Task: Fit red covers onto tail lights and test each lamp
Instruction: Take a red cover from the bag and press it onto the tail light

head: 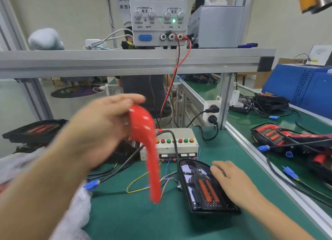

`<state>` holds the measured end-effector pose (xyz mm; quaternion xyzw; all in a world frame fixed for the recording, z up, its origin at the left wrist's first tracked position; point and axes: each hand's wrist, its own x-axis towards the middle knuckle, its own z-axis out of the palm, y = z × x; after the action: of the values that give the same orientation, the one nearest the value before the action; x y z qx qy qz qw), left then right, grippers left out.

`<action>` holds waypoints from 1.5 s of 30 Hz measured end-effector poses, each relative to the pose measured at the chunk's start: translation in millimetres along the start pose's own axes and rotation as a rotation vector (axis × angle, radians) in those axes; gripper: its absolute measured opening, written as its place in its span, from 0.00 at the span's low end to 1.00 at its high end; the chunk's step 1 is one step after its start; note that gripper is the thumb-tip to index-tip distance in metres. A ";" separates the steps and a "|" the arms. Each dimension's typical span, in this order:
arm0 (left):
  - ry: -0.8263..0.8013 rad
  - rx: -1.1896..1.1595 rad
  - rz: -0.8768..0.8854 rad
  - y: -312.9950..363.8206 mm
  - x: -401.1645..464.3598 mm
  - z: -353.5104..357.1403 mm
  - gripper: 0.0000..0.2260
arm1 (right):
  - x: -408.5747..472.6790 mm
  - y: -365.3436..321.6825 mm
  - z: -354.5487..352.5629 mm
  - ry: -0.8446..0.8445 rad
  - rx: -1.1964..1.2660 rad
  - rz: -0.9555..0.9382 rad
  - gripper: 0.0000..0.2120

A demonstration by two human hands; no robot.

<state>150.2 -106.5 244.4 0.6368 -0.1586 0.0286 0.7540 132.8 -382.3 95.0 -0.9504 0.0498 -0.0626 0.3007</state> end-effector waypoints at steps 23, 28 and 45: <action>-0.109 0.605 -0.775 -182.9 62.9 77.1 0.05 | -43.3 30.6 -15.3 0.059 -0.411 -0.119 0.17; -0.026 0.354 -0.790 -187.2 65.8 77.1 0.07 | -46.2 28.9 -6.9 0.041 -0.514 -0.119 0.21; -0.101 -0.051 -0.789 -166.7 57.0 86.0 0.19 | -51.6 5.9 -2.1 0.046 -0.675 -0.223 0.30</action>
<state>227.7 -230.1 113.5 0.6305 0.0604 -0.2986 0.7139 81.3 -381.5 88.8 -0.9941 -0.0298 -0.0965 -0.0399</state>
